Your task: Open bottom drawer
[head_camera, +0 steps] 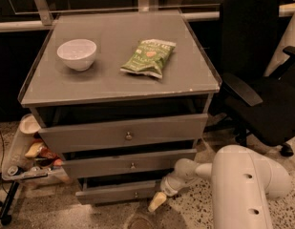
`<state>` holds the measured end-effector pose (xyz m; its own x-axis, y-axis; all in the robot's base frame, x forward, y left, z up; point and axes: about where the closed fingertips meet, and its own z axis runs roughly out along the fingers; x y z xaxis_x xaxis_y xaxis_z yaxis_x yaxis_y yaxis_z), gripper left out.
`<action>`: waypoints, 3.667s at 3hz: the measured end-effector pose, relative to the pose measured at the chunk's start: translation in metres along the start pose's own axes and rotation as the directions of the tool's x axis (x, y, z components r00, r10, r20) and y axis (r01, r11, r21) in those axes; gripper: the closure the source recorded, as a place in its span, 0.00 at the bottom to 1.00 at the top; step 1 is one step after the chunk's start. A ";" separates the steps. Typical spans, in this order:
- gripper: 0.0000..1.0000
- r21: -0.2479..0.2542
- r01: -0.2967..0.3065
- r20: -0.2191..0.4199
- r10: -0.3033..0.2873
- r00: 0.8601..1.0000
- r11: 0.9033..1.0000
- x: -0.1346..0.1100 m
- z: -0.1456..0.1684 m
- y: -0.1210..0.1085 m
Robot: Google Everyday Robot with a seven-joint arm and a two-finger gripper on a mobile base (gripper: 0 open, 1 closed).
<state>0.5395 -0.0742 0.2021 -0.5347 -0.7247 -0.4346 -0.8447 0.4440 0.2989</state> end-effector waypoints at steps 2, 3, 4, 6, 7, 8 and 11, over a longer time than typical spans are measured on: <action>0.00 -0.051 -0.004 -0.031 0.002 1.000 0.999 0.016 -0.006 0.022; 0.00 -0.135 -0.007 -0.082 -0.004 0.997 0.991 0.048 -0.022 0.063; 0.00 -0.260 -0.084 -0.167 0.041 0.985 0.962 0.106 -0.039 0.139; 0.00 -0.195 -0.039 -0.085 0.023 0.996 0.980 0.068 -0.049 0.111; 0.00 -0.140 -0.020 -0.048 0.014 0.999 0.990 0.040 -0.059 0.088; 0.00 -0.108 -0.009 -0.025 0.007 1.000 0.994 0.021 -0.062 0.071; 0.00 -0.112 0.002 -0.024 -0.005 1.000 0.994 -0.010 -0.023 0.030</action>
Offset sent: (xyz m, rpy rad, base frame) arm -0.1672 -0.0339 0.0219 0.0006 0.2895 0.1650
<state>0.5198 -0.0660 0.2353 -0.5298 -0.7394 -0.4154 -0.8378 0.3803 0.3916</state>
